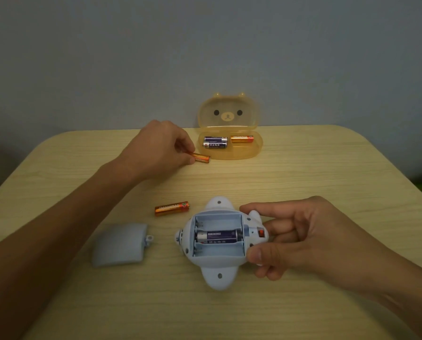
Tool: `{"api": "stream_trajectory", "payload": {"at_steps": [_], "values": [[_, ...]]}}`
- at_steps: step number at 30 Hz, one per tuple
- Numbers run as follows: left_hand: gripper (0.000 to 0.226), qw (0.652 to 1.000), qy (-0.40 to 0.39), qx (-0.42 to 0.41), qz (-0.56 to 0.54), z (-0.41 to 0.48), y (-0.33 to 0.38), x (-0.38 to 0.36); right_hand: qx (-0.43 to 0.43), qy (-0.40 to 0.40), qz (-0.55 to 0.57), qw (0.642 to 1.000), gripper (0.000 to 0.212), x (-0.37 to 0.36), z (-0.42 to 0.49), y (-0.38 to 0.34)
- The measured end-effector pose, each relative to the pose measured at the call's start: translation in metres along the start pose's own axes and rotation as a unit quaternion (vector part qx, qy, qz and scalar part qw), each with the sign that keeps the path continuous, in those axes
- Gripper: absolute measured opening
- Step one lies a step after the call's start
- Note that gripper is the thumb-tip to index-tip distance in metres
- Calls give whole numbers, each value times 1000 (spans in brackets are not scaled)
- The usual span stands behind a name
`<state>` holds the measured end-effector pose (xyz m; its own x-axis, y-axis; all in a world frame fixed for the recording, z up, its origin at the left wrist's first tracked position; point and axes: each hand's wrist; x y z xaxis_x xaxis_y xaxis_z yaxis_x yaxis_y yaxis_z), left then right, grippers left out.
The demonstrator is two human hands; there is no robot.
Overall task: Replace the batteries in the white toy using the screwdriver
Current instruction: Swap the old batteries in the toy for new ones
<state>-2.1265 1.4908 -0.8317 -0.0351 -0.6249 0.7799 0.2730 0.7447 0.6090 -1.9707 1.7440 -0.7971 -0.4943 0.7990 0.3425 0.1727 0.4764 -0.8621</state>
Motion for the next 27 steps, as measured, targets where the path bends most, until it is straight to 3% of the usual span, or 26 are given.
{"api": "stream_trajectory", "payload": {"at_steps": [3,6,10,13,18,23,27], "values": [[13,999,-31,-8,7,-11,2,10,2,-3,5,1000,72,0,0,0],[11,996,-22,-54,-71,-33,7,26,1,-7,7,1000,71,1,1,0],[20,959,-67,-152,-228,-66,25,40,-4,-3,10,1000,71,2,2,2],[30,928,-133,-178,-299,-82,37,39,-2,0,3,1000,70,2,3,1],[32,926,-157,-235,-249,-90,49,25,-1,0,-2,1000,71,1,3,0],[32,939,-143,-288,-123,-97,60,7,15,-9,-2,1000,51,-1,0,-3],[16,936,-108,-319,-100,-97,59,5,4,0,5,1000,57,0,1,-2]]}}
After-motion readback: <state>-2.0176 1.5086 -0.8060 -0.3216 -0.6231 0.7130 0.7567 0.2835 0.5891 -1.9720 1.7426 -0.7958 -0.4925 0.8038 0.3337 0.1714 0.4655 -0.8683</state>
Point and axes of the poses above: each hand's wrist, its own z-axis towards the middle knuckle, its own x-axis out of the back of the hand, y = z × x, and after that the axes turned 15 degrees about -z, right-handed
